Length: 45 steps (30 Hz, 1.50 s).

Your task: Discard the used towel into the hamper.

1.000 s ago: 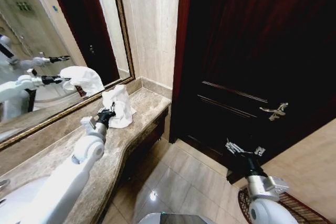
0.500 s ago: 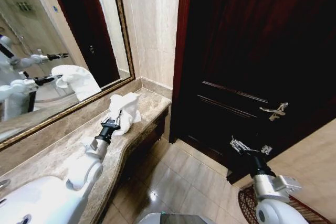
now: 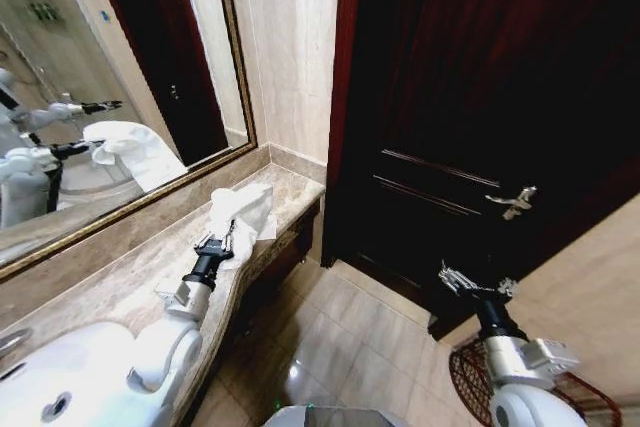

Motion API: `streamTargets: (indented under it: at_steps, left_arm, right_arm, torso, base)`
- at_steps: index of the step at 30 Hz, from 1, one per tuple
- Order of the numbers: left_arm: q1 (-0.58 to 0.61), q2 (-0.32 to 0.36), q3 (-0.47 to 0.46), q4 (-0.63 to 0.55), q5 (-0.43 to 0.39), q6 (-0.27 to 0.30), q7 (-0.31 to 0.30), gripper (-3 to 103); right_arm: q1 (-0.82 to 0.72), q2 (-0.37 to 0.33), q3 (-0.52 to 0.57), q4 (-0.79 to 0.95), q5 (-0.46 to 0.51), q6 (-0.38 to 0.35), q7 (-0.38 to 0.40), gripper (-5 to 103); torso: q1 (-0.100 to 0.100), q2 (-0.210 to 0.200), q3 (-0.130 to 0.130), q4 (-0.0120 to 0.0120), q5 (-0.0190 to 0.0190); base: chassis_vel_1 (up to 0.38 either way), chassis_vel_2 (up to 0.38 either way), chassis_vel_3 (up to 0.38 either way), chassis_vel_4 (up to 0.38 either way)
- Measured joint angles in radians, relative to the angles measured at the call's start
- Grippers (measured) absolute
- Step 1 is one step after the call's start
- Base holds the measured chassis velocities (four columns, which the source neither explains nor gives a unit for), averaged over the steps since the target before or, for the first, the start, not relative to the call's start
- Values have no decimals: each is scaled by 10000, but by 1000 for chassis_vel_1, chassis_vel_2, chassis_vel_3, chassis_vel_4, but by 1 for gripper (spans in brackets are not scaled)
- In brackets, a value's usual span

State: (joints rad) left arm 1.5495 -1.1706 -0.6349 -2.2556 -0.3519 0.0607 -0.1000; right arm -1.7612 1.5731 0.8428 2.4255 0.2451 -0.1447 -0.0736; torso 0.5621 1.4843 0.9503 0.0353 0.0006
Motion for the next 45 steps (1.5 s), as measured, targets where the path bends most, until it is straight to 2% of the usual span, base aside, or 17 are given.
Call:
streamTargets:
  at_steps: [2,19,24,45]
  left_arm:
    - [29,-50,0,-4,41,-9,-24,10]
    - [262,-256,273,-206,416,-39,-88,10]
    - [346,-288,313,-208,513,-77,-19,10]
    - [380,-328,501,76,546,-505,308,10]
  right_arm:
    - [-5,-23,-4,-4,31,8,-5,100]
    - [-213,-71,46,-72,188,210,-56,100]
    - [-202,-37,44,-152,278,585,-383,100]
    - [-236,162,-24,-84,207,645,-137,100]
  torso:
    - [-3,1,-1,2,-10]
    - [4,0,1,1,-5]
    - [-2,3,-1,2,-6]
    - [1,0,0,1,-6]
  base:
    - [190,-212,-174,167]
    - [142,-154,-145,141]
    - [129,-124,-125,130]
    - [-25,-37,-35,-33]
